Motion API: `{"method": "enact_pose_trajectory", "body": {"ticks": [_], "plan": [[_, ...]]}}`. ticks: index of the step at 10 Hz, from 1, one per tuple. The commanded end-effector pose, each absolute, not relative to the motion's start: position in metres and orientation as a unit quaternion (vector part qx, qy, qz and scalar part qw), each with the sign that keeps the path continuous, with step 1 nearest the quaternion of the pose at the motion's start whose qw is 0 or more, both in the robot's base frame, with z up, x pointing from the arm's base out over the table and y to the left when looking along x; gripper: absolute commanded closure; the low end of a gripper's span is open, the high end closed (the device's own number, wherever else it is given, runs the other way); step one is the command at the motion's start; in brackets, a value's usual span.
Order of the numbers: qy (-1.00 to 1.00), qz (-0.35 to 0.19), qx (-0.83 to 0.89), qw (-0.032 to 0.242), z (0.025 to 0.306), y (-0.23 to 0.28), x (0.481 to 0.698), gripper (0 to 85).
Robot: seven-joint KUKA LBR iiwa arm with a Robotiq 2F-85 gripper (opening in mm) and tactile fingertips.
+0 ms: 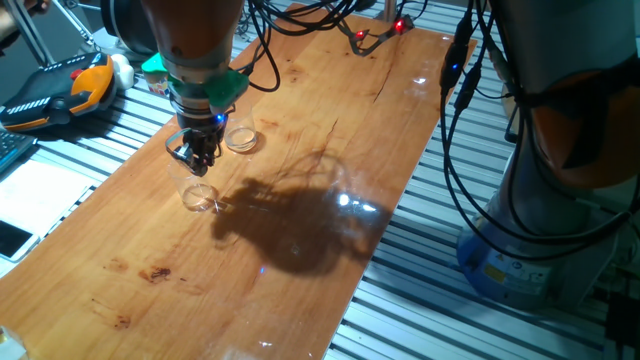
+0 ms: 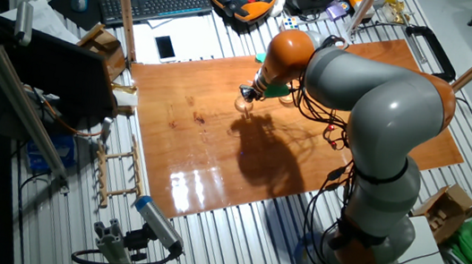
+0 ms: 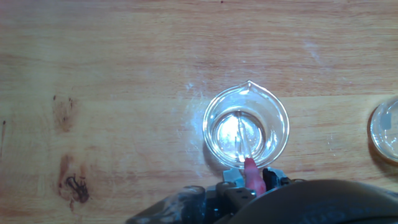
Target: Transfer liquid using a dropper
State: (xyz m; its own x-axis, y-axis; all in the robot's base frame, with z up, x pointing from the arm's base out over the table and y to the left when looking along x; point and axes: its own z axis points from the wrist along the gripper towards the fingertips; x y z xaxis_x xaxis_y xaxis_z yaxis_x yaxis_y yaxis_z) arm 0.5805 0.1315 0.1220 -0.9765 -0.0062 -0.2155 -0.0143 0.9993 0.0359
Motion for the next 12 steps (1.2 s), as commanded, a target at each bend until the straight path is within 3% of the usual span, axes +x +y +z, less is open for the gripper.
{"method": "enact_pose_trajectory", "body": {"ticks": [1, 12], "plan": [[0.994, 0.018, -0.004, 0.109, 0.122, 0.1314, 0.5804, 57.0], [0.994, 0.014, 0.0, 0.109, 0.1222, 0.1305, 0.5801, 64.0]]}}
